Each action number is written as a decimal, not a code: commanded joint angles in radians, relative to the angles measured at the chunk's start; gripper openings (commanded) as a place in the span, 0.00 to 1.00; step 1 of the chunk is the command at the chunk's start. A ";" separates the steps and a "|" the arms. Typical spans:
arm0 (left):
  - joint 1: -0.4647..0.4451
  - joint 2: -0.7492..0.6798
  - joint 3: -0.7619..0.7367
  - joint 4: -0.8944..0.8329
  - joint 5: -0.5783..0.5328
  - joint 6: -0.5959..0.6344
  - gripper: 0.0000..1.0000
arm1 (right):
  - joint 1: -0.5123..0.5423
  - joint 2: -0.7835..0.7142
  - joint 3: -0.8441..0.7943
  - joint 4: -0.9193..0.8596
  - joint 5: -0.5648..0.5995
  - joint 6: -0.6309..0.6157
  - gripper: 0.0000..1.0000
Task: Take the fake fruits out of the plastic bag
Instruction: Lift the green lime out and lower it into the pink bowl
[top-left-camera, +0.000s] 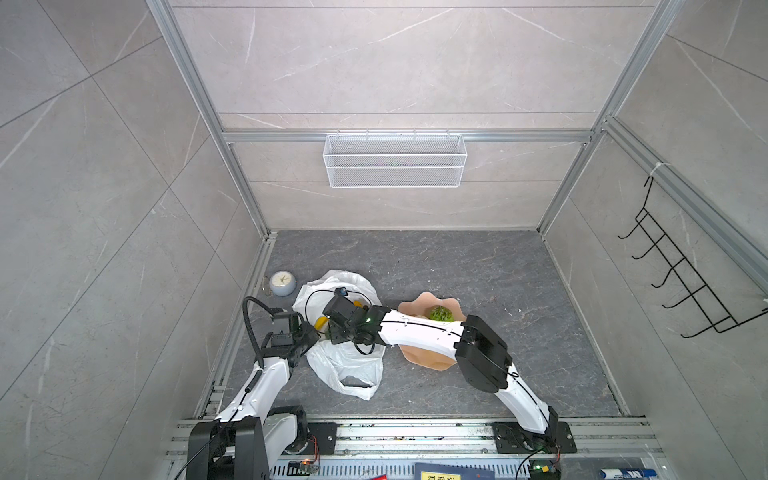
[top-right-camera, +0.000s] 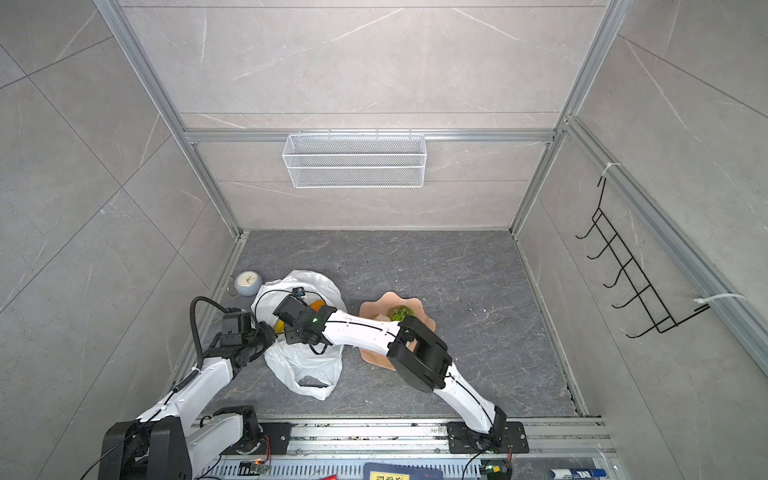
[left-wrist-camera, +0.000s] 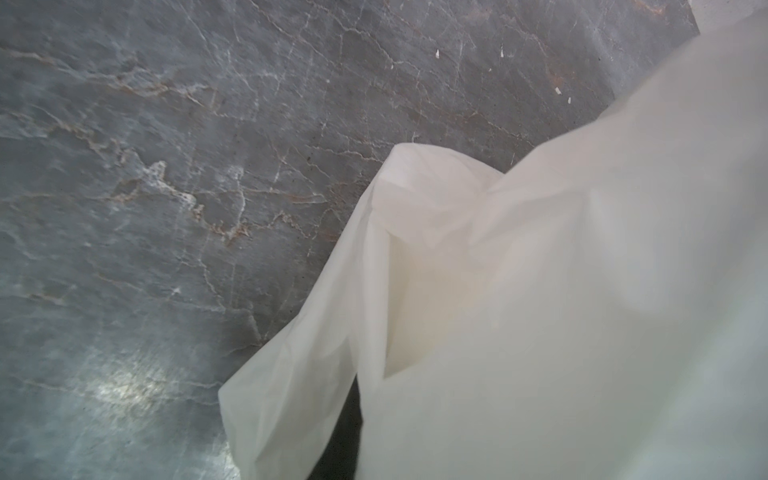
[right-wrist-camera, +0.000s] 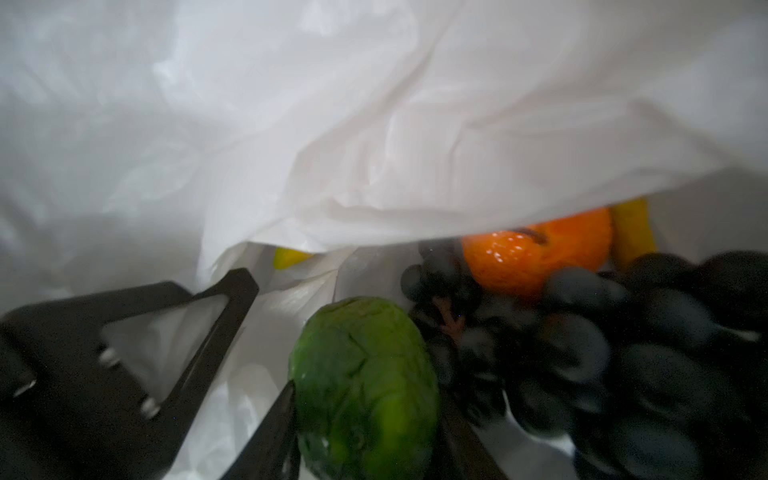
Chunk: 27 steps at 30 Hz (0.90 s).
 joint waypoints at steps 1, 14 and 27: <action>-0.003 -0.014 -0.005 0.036 0.017 0.027 0.13 | 0.006 -0.160 -0.095 0.068 0.037 -0.053 0.44; -0.003 -0.081 -0.030 0.040 -0.001 0.028 0.13 | -0.031 -0.686 -0.569 0.009 0.042 -0.043 0.45; -0.003 -0.075 -0.028 0.046 -0.005 0.034 0.12 | -0.067 -0.852 -0.793 -0.163 0.225 0.024 0.46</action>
